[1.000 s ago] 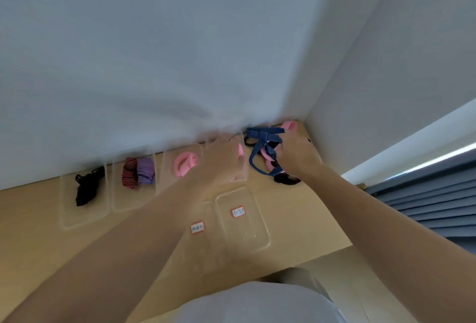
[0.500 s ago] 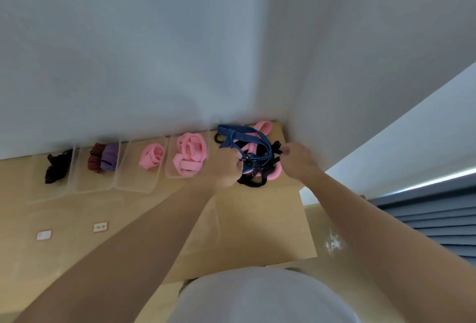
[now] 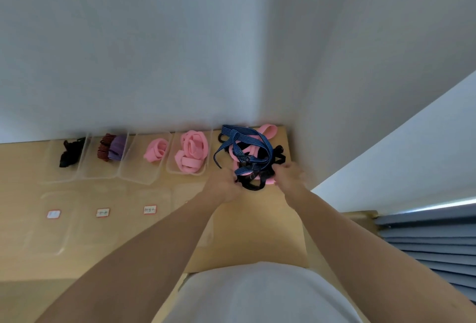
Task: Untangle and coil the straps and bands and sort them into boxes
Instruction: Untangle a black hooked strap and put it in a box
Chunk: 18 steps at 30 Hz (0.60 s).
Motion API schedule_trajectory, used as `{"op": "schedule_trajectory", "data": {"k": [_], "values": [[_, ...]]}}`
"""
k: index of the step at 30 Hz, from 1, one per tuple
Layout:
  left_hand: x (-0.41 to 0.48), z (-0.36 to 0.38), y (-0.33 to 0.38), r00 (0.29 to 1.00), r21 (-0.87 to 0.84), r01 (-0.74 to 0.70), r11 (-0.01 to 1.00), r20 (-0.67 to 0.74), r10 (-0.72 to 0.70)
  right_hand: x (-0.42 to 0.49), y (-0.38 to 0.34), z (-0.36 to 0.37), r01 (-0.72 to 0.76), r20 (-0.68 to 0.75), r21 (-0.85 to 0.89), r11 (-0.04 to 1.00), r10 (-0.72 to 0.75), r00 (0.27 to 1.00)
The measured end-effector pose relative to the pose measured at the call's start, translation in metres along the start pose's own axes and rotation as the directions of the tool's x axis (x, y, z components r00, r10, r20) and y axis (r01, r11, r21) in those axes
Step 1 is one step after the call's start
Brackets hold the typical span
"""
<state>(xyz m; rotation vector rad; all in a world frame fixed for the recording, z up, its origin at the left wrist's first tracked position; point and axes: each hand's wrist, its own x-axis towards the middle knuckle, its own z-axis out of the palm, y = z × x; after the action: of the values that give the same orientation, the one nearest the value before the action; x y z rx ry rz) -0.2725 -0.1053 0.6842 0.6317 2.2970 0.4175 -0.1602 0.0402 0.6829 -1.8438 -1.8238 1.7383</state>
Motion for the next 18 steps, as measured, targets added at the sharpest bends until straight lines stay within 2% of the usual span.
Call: {"op": "schedule_trajectory", "data": {"k": [3, 7, 13, 18], "values": [[0.0, 0.005, 0.006, 1.0, -0.113, 0.017, 0.993, -0.024, -0.02, 0.009, -0.002, 0.002, -0.134, 0.16, 0.179, 0.975, 0.106, 0.982], [0.0, 0.009, 0.012, 0.996, -0.273, 0.072, 0.959, -0.03, -0.083, 0.005, 0.006, 0.004, -0.208, 0.323, 0.206, 0.956, 0.134, 0.937], [0.001, 0.008, 0.012, 0.991, -0.4, 0.106, 0.91, -0.032, -0.129, 0.0, 0.014, 0.005, -0.245, 0.4, 0.358, 0.901, 0.09, 0.912], [-0.004, 0.009, 0.015, 0.987, -0.387, 0.115, 0.915, -0.061, -0.15, -0.001, 0.013, 0.004, -0.238, 0.398, 0.32, 0.917, 0.098, 0.912]]}}
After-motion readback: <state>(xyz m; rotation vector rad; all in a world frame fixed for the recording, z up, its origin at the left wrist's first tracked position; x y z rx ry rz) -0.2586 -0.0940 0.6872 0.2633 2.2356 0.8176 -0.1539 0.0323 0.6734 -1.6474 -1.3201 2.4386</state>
